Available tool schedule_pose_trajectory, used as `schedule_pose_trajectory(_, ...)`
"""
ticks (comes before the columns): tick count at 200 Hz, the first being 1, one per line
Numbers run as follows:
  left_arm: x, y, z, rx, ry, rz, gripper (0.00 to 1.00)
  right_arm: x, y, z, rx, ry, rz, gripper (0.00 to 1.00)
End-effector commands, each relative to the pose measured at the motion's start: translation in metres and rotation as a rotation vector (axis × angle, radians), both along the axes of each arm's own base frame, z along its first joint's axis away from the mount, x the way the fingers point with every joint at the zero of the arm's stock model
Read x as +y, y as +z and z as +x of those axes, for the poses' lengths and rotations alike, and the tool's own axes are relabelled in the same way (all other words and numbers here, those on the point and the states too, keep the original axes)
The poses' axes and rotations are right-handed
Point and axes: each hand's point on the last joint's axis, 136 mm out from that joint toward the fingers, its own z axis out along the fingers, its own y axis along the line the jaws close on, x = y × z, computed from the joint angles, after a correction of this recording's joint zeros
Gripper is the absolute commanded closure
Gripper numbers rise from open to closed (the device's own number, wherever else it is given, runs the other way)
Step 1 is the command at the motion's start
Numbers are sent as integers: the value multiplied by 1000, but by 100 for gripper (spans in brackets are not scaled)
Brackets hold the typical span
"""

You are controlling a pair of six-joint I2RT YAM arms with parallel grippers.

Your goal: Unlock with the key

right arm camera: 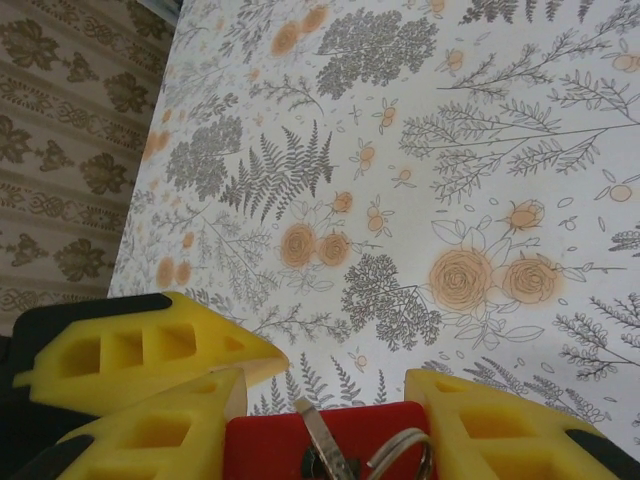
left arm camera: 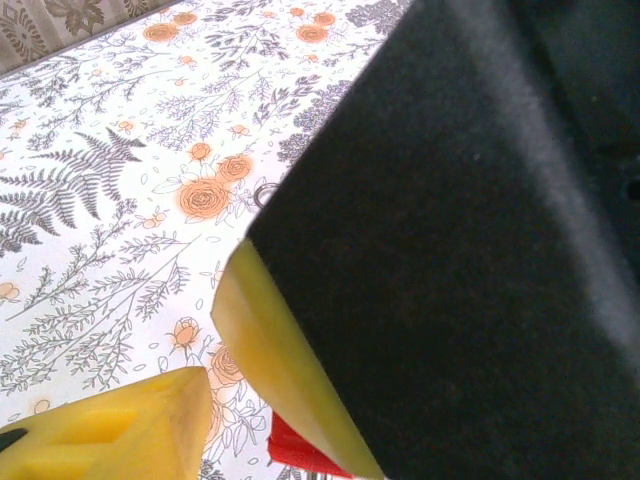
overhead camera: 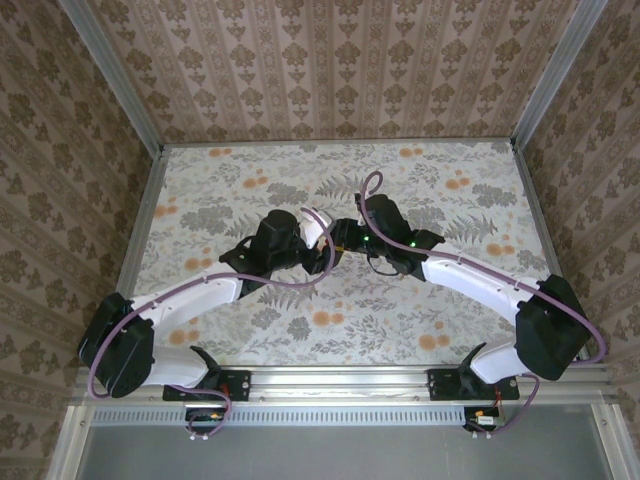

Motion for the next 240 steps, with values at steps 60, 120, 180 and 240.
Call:
schedule_pose_trajectory(60,11,6,-12,-36,-5,-23,34,-25,43,17,-100,-69,7,71)
schedule_pose_trajectory(120,-2,-12,-15,9,-49,-57,44,-24,50,13,-97,-54,27,71)
schedule_pose_trajectory(180,-6,5,-8,-63,-35,-129,63,-23,44,7,-75,-41,42,72)
schedule_pose_trajectory(240,-12,2,-13,-42,-75,-138,78,-21,46,7,-69,-32,64,72)
